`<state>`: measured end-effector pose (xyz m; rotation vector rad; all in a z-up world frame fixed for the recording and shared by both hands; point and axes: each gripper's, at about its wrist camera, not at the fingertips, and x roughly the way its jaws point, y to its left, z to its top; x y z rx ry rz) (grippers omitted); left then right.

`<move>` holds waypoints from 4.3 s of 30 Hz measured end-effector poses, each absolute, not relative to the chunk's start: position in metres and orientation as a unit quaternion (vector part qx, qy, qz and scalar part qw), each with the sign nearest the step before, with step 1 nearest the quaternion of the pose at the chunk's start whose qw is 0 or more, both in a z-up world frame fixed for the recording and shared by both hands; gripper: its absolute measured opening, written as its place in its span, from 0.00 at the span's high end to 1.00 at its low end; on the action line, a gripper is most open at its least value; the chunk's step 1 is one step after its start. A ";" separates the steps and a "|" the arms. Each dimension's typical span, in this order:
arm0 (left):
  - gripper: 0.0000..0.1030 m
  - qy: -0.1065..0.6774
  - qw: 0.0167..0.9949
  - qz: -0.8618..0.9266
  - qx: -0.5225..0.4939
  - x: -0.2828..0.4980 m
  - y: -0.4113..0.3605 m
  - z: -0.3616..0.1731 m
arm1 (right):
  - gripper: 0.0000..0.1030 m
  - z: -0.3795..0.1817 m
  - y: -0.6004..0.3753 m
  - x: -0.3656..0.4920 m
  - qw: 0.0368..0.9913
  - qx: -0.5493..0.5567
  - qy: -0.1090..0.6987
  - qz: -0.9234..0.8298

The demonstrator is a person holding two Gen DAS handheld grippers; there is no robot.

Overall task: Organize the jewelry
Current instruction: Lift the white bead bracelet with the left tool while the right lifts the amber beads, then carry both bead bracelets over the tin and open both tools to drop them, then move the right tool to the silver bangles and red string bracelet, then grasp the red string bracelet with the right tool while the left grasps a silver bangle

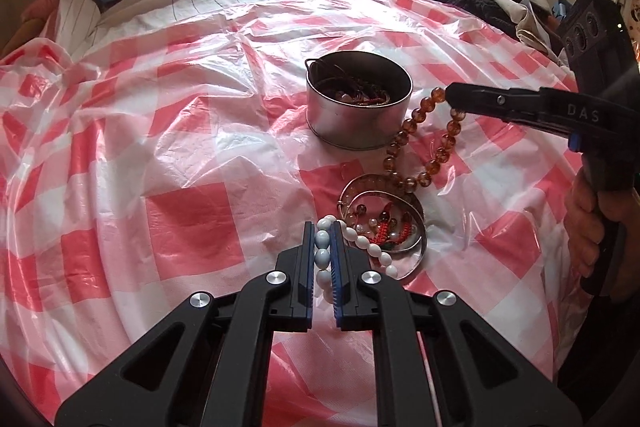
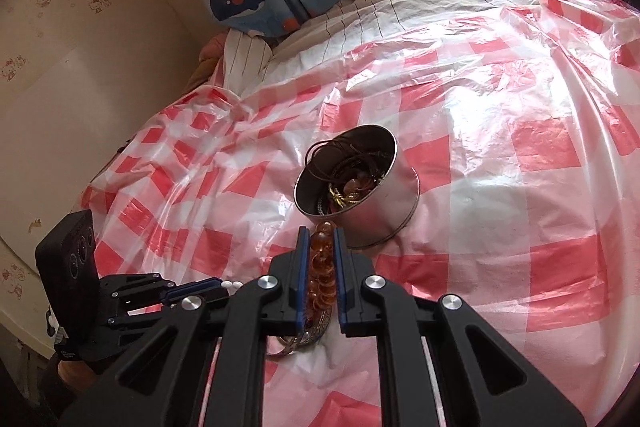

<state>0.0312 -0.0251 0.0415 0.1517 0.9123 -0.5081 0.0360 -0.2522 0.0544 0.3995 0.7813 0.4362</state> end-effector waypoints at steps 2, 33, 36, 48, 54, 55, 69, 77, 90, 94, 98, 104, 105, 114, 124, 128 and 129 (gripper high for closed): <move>0.94 0.430 0.867 -0.237 0.078 0.030 -0.025 0.044 | 0.88 0.058 -0.252 0.035 0.884 0.192 0.368 0.214; 0.94 0.400 0.880 -0.242 0.080 0.029 -0.041 0.073 | 0.88 0.068 -0.258 0.030 0.887 0.215 0.336 0.233; 0.94 0.391 0.884 -0.250 0.065 0.030 -0.040 0.085 | 0.88 0.070 -0.260 0.031 0.886 0.221 0.333 0.234; 0.94 0.370 0.886 -0.277 0.016 0.073 -0.061 0.126 | 0.88 0.073 -0.270 0.032 0.883 0.243 0.326 0.235; 0.94 0.359 0.885 -0.295 -0.014 0.103 -0.089 0.139 | 0.88 0.075 -0.273 0.031 0.884 0.248 0.323 0.230; 0.93 0.361 0.886 -0.290 -0.023 0.111 -0.094 0.136 | 0.88 0.075 -0.274 0.031 0.884 0.249 0.323 0.230; 0.73 0.425 0.884 -0.193 -0.019 0.117 -0.049 0.081 | 0.88 0.080 -0.271 0.049 0.874 0.271 0.318 0.246; 0.63 0.439 0.880 -0.179 -0.039 0.071 -0.012 0.061 | 0.88 0.094 -0.251 0.088 0.865 0.296 0.297 0.276; 0.59 0.453 0.873 -0.182 -0.016 0.043 -0.020 0.044 | 0.55 0.043 -0.292 0.020 0.878 0.248 0.385 0.142; 0.59 0.461 0.868 -0.185 -0.003 0.040 -0.022 0.040 | 0.55 0.032 -0.275 0.004 0.865 0.240 0.408 0.169; 0.59 0.469 0.858 -0.205 0.042 0.032 -0.035 0.034 | 0.55 0.029 -0.247 0.006 0.871 0.196 0.415 0.179; 0.59 0.479 0.846 -0.220 0.079 0.026 -0.050 0.020 | 0.55 0.020 -0.229 0.014 0.879 0.144 0.428 0.156; 0.59 0.481 0.845 -0.217 0.086 0.026 -0.051 0.018 | 0.54 0.020 -0.226 0.016 0.882 0.131 0.427 0.150; 0.59 0.474 0.849 -0.181 0.145 0.027 -0.051 0.011 | 0.40 0.000 -0.180 0.034 0.884 -0.039 0.455 0.098; 0.57 0.465 0.857 -0.131 0.180 0.031 -0.037 0.014 | 0.29 0.016 -0.207 0.021 0.901 -0.069 0.426 0.043; 0.57 0.465 0.856 -0.138 0.178 0.031 -0.038 0.014 | 0.29 0.028 -0.195 0.013 0.894 -0.006 0.415 0.168; 0.57 0.465 0.856 -0.139 0.178 0.031 -0.039 0.013 | 0.33 0.024 -0.193 0.013 0.888 -0.002 0.423 0.178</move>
